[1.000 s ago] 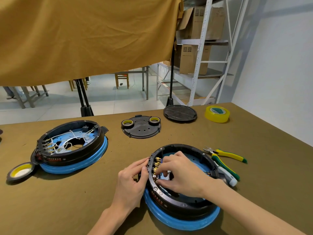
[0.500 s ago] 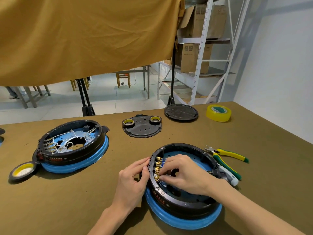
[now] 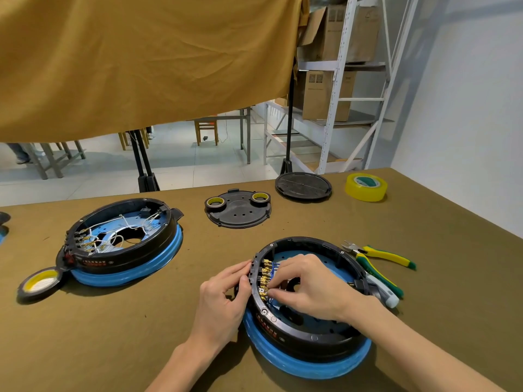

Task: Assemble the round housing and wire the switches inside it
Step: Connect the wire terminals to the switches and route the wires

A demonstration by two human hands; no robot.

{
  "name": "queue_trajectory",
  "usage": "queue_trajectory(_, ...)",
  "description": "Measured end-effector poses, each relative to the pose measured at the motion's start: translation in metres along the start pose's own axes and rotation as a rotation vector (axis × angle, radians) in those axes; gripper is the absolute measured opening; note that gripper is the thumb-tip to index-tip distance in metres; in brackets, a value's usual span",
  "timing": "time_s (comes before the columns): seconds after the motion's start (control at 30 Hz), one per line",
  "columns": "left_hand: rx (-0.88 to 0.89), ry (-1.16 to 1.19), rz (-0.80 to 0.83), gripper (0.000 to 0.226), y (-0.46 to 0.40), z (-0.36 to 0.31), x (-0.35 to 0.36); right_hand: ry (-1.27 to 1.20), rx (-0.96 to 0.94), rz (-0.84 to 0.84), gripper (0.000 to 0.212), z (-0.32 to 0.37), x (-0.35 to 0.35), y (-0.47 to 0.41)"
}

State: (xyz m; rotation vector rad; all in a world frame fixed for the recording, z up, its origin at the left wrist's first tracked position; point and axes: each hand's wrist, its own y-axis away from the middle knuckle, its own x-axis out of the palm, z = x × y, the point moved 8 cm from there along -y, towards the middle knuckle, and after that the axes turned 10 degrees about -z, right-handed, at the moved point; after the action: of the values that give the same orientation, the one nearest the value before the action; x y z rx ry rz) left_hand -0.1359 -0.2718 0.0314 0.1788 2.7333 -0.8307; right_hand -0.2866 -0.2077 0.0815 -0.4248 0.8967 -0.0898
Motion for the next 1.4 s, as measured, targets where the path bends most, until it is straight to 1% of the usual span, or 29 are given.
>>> queue_trajectory(0.07, 0.013, -0.034, -0.002, 0.032, 0.001, -0.002, 0.001, 0.013, -0.015, 0.0, 0.009, 0.002, 0.0, 0.0)
queue_trajectory(0.17, 0.035, -0.068, -0.007, 0.045, 0.003, -0.006, 0.001, 0.019, -0.038, 0.001, 0.009, 0.003, 0.0, 0.0)
queue_trajectory(0.23, 0.036, -0.07, -0.008, 0.048, 0.004, -0.007, 0.001, 0.005, -0.033, 0.002, 0.009, 0.002, -0.001, 0.001)
queue_trajectory(0.6, 0.034, -0.088, -0.028, 0.047, 0.003, -0.007, -0.001, 0.017, -0.032, 0.006, 0.01, 0.002, 0.0, 0.0)
queue_trajectory(0.7, 0.041, -0.138, -0.024, 0.049, 0.005, -0.007, 0.0, 0.03, -0.029, 0.001, 0.01, 0.006, 0.0, 0.0)
queue_trajectory(0.8, 0.067, -0.201, -0.023, 0.044, 0.01, -0.01, 0.003, 0.08, -0.007, 0.013, 0.011, 0.008, 0.002, -0.002)
queue_trajectory(0.97, 0.049, -0.275, -0.006, 0.062, 0.018, -0.015, 0.005, 0.187, 0.044, 0.013, 0.015, 0.011, 0.005, -0.004)
queue_trajectory(1.1, 0.04, -0.292, 0.013, 0.053, 0.023, -0.014, 0.01, 0.286, 0.06, 0.002, 0.019, 0.015, 0.01, -0.006)
queue_trajectory(1.2, 0.022, -0.294, 0.029, 0.053, 0.024, -0.013, 0.01, 0.342, 0.066, 0.01, 0.021, 0.016, 0.013, -0.008)
queue_trajectory(1.27, 0.016, -0.285, 0.043, 0.053, 0.023, -0.011, 0.01, 0.323, 0.074, 0.007, 0.019, 0.014, 0.013, -0.007)
queue_trajectory(1.4, 0.015, -0.275, 0.039, 0.049, 0.022, -0.012, 0.01, 0.196, 0.094, -0.023, 0.017, 0.01, 0.009, 0.001)
